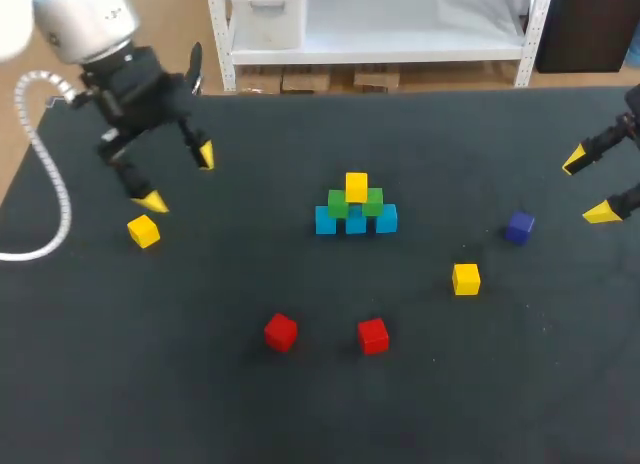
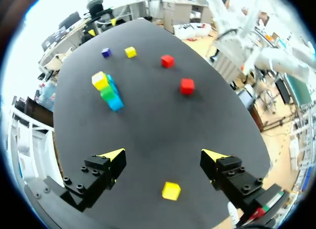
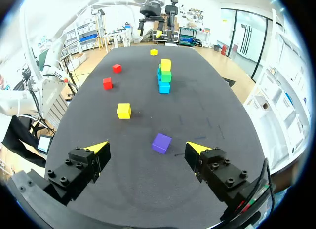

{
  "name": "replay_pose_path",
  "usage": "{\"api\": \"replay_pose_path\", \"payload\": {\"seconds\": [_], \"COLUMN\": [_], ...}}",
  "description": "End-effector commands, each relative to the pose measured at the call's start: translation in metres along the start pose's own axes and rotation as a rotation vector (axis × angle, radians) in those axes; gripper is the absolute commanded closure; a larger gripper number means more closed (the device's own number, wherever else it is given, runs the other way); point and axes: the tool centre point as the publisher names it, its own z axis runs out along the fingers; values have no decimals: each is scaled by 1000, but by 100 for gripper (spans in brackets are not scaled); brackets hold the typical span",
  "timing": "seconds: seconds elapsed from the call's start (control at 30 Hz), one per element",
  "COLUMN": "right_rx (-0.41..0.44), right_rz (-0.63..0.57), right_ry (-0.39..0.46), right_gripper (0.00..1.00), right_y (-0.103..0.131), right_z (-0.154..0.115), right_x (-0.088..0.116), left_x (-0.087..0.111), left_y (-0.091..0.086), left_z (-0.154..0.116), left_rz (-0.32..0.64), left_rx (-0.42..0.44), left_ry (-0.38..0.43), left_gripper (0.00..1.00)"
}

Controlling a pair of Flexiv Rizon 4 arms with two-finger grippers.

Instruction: Place the blue cubes, place green cubes on the blue cubes, place the yellow cubes on the green cubes, then place the red cubes on the yellow cubes, and place purple cube on the red cubes.

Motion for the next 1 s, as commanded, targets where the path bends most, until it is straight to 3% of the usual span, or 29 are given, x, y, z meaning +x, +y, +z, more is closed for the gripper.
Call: {"api": "replay_pose_path", "payload": {"seconds": [0.03,0.23,0.57,1.0], "right_rx": [-1,-1,-1,-1], "right_rz": [-1,-1,-1,-1], "right_ry": [-3,-3,-3,-3], "right_gripper": [0,0,0,0], "right_y": [-1,-1,-1,-1], "right_z": [0,0,0,0], "right_x": [1,1,1,1], "left_x": [19,44,78,99], "left_y": [-20,-30,-29,-21], "left_z": [0,7,24,41], "left_rz": [12,29,37,110], "left_rx": [4,0,25,43], "left_ry": [4,0,9,10], "left_gripper": [0,0,0,0]}}
